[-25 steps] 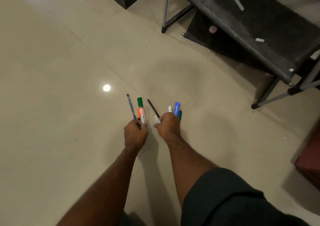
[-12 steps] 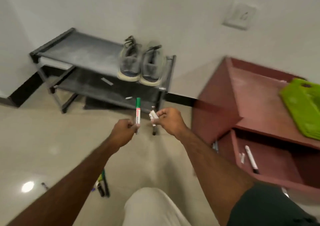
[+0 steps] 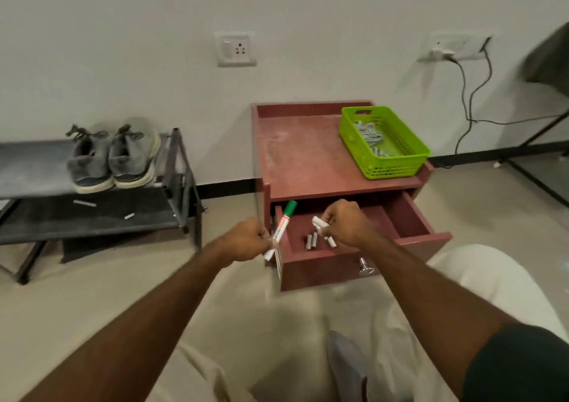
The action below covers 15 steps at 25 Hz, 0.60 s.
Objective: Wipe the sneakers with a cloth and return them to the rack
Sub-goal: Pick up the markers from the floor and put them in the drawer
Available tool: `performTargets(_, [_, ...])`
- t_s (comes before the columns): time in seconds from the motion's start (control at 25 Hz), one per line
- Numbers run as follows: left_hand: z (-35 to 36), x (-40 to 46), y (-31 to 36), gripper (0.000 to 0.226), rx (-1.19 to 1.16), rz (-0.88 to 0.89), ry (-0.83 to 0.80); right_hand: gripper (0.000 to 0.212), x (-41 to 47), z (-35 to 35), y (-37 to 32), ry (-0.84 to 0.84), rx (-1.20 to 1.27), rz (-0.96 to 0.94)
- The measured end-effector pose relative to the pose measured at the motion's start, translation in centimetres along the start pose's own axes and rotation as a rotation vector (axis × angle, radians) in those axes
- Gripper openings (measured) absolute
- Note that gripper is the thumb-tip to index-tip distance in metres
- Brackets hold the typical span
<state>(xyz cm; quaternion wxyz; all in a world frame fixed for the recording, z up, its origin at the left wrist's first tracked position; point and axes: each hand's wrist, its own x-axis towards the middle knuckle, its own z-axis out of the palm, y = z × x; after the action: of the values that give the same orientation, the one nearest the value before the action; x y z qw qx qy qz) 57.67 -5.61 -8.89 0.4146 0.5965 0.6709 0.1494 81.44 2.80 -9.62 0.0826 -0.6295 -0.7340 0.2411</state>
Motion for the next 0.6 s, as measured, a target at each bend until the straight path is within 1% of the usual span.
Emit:
performTargets(0.08, [3.8,2.2,3.1,0.019,0.035,-0.018,0.002,0.013,1.0,-1.5,3.5,0.016,-0.058,0.086])
performTargets(0.12, [5.1,3.4,4.4,0.019,0.047,-0.031,0.013,0.015,1.7,-1.9,4.8,0.021,-0.063,0.123])
performTargets(0.32, [8.7,9.8,7.2,0.019,0.2,-0.099,0.018,0.043,5.1,-2.0,8.7,-0.074,-0.141,0.235])
performTargets(0.4, [10.1,11.7,7.9,0.018,0.195,-0.123,-0.005,0.047,6.6,-1.5,10.1,-0.107,-0.121,0.29])
performTargets(0.56, [13.4,15.6,9.4,0.017,0.16,-0.172,-0.027,0.047,9.3,-1.0,12.9,-0.134,-0.048,0.377])
performTargets(0.6, [14.2,16.7,9.5,0.022,0.154,-0.192,-0.035,0.048,9.9,-0.8,13.6,-0.132,-0.008,0.396])
